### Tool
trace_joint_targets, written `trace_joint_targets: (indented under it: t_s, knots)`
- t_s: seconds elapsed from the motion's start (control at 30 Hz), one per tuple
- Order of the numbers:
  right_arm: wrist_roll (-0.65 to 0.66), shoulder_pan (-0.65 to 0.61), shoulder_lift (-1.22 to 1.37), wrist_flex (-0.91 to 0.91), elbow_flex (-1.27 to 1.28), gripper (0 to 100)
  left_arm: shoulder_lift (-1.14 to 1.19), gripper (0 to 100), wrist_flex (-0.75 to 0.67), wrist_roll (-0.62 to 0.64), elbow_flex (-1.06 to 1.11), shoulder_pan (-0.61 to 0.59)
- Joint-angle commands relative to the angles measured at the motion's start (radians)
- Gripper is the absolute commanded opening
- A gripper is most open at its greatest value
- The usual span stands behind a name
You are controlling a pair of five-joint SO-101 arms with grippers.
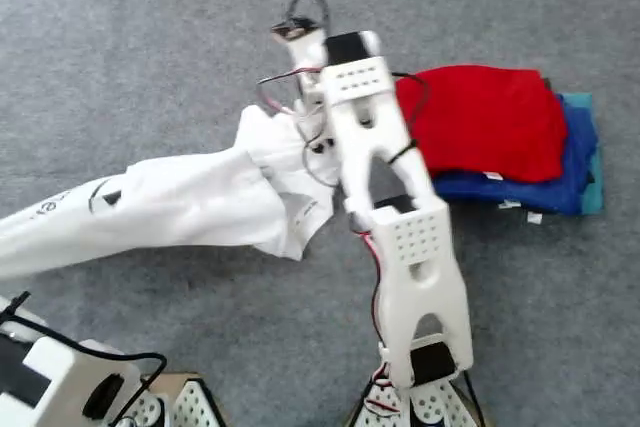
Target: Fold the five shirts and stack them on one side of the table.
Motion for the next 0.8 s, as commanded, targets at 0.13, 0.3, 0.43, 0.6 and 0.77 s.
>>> trace_joint_targets:
  t_s: [0.13,0.3,0.43,0.6,0.77]
  knots:
    - [0.02,0.052,-0.033,0.011,0.163,2.7,-0.038,3,-0.207,-0.215,0.332,-0.116]
    - [0.006,0.058,-0.139,0.011,0.206,21.9,-0.038,3,-0.391,-0.252,0.512,-0.168]
    - [0.006,0.02,-0.265,0.011,0.22,29.2,-0.037,3,-0.477,-0.249,0.596,-0.139]
    - [-0.002,-0.124,-0.401,0.011,0.222,22.8,-0.037,3,-0.658,-0.192,0.743,-0.082]
    - [-0.002,-0.35,-0.384,0.008,0.222,6.6,-0.037,3,-0.806,-0.14,0.877,-0.067]
